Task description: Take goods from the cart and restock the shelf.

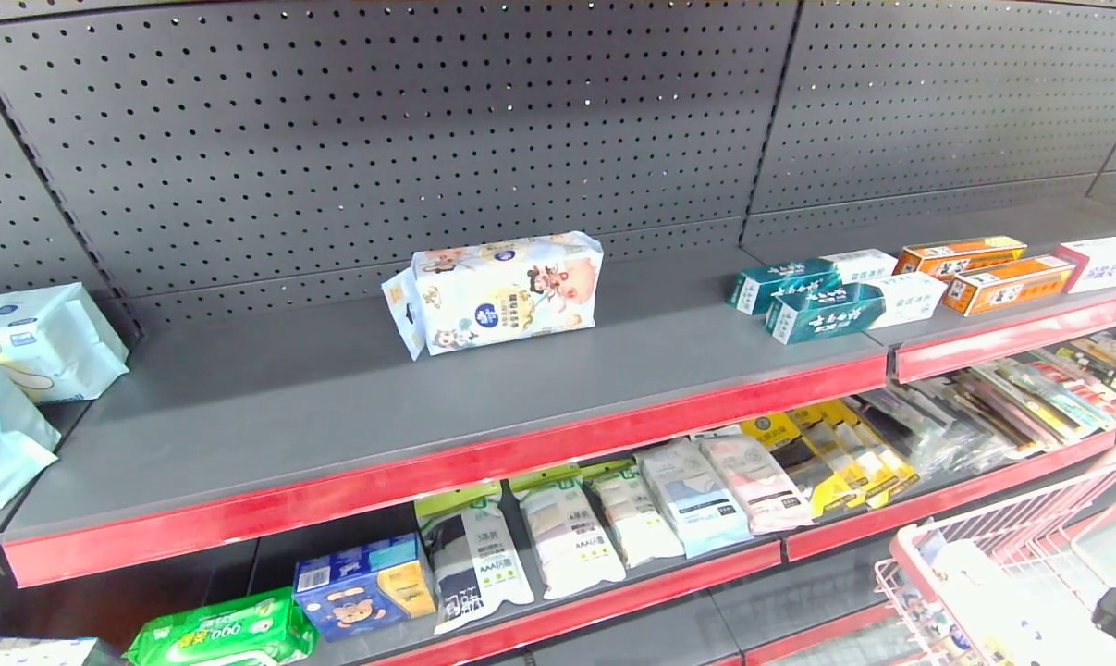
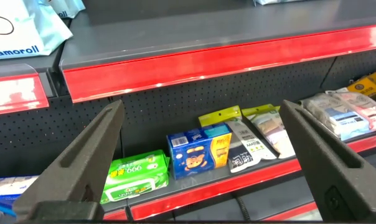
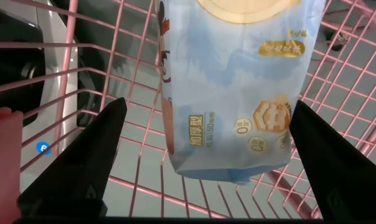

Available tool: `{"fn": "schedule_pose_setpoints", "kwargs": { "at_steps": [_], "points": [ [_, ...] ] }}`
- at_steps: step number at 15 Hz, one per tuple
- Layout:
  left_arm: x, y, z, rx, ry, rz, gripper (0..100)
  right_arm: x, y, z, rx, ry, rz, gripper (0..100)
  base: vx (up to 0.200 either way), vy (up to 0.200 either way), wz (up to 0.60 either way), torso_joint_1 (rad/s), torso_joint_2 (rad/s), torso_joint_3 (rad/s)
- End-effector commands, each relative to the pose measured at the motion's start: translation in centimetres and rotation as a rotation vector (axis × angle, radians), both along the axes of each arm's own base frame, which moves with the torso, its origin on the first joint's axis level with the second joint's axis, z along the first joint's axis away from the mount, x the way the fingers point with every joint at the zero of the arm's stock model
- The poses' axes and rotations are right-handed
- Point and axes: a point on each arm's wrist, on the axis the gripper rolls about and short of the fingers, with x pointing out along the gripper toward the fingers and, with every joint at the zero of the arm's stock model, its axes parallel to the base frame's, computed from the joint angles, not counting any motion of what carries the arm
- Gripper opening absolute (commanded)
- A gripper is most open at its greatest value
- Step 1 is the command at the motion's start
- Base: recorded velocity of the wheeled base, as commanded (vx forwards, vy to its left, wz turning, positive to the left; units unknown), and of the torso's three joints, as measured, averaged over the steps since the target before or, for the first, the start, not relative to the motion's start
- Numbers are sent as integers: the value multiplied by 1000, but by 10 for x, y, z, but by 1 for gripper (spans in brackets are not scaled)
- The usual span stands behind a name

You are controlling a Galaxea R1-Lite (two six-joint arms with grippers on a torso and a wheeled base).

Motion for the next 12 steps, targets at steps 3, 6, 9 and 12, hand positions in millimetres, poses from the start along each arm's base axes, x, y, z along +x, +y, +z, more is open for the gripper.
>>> {"fn": "schedule_pose_setpoints", "kwargs": {
  "at_steps": [3, 6, 9, 12],
  "points": [
    [0, 0, 0, 0, 1, 0, 100, -2, 2, -8, -4, -3, 2, 100, 0, 0, 0, 0, 0, 0],
    [0, 0, 0, 0, 1, 0, 100, -3, 4, -13, -30, -16, 2, 100, 0, 0, 0, 0, 0, 0],
    [0, 0, 0, 0, 1, 0, 100, -3, 5, -14, -34, -18, 2, 100, 0, 0, 0, 0, 0, 0],
    [0, 0, 0, 0, 0, 0, 100, -4, 6, -16, -53, -27, 1, 100, 0, 0, 0, 0, 0, 0]
  ]
}}
